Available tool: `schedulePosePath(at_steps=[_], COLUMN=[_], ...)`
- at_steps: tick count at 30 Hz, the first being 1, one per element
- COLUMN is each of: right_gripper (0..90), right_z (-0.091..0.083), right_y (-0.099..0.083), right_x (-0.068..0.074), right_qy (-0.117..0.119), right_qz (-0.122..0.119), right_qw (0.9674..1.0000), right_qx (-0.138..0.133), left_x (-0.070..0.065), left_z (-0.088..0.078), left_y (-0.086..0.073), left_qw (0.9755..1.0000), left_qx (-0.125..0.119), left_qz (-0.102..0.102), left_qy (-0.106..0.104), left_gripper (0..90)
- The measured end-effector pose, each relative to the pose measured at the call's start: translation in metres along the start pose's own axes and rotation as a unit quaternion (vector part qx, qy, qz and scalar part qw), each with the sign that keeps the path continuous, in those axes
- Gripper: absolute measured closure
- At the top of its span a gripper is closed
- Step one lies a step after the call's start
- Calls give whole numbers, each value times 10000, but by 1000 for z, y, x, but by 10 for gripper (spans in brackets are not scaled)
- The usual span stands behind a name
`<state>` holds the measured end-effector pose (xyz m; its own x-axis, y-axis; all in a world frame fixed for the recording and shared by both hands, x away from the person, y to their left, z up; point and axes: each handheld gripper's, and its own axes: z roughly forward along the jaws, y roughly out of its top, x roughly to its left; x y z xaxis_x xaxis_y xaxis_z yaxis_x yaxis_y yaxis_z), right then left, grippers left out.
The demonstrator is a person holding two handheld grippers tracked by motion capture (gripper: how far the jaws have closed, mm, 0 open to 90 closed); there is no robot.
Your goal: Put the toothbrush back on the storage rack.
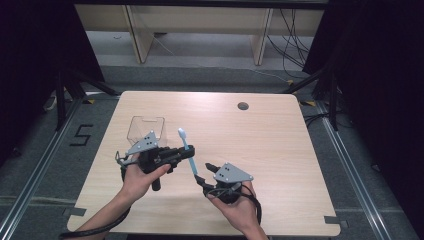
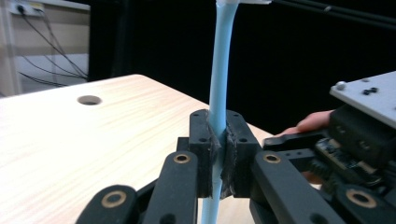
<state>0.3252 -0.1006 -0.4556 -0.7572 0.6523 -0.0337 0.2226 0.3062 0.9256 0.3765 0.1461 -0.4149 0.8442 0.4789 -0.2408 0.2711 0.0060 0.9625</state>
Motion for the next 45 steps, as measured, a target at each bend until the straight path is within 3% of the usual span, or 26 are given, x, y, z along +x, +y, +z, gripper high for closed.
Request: schedulePosePath(at_steps=[1,2,4,7,10,11,13,14,19,20,21,24,26,29,32,34,35,38,40,41,43,44,45], right_gripper=[476,477,476,477,477,476,470,460,422,422,427,443,451,461,473,480,481,493,501,503,509,511,511], right_z=[-2,-4,-6,-9,-12,-14,-15,-16,-20,-20,-21,-23,-24,-28,-32,-34,-35,-35,-36,-36,-37,-37,-37], right_y=[-1,-2,-5,-12,-19,-20,-24,-26,-34,-37,-39,-45,-48,-51,-54,-54,-55,-60,-64,-65,-65,-66,-66], right_x=[-1,0,-5,-12,-16,-20,-23,-25,-35,-36,-40,-42,-46,-50,-52,-53,-55,-58,-59,-58,-57,-60,-57], right_qy=[-34,-43,-53,-259,-444,-521,-555,-717,-1026,-1045,-1064,-1068,-1159,-1211,-1334,-1361,-1445,-1542,-1660,-1678,-1693,-1723,-1747], right_qz=[-1,195,155,120,297,94,205,119,-5,104,26,232,190,317,466,504,403,513,454,612,653,456,641], right_qw=[10000,9998,9999,9996,9986,9986,9982,9974,9947,9945,9943,9940,9930,9921,9898,9893,9885,9866,9850,9838,9834,9839,9825], right_qx=[3,44,49,55,52,36,-13,18,-37,-23,-20,-42,-106,-102,-167,-166,-202,-151,-161,-121,-91,-136,-123], left_x=[1,2,4,6,8,9,11,12,17,18,19,24,27,30,33,36,38,45,48,49,51,52,52], left_z=[-2,-4,-7,-13,-19,-22,-25,-27,-36,-37,-38,-40,-42,-45,-51,-55,-57,-62,-64,-66,-67,-67,-68], left_y=[1,3,5,8,11,12,13,13,16,17,18,20,22,25,31,35,37,41,43,44,45,46,46], left_qw=[10000,9999,9995,9984,9973,9968,9965,9963,9945,9942,9938,9925,9912,9898,9874,9848,9825,9795,9785,9776,9766,9761,9756], left_qx=[-17,-14,-15,-19,-28,-31,-47,-69,-126,-158,-145,-176,-192,-268,-313,-354,-401,-459,-495,-486,-487,-498,-506], left_qz=[34,103,200,345,457,482,496,511,575,587,616,684,745,787,883,970,1101,1156,1157,1199,1216,1223,1233], left_qy=[60,125,246,438,579,635,665,693,867,889,916,994,1074,1154,1273,1394,1445,1583,1632,1659,1707,1726,1747], left_gripper=[827,827,827,828,828,828,827,827,828,828,828,828,828,828,828,828,828,828,828,828,828,828,829])
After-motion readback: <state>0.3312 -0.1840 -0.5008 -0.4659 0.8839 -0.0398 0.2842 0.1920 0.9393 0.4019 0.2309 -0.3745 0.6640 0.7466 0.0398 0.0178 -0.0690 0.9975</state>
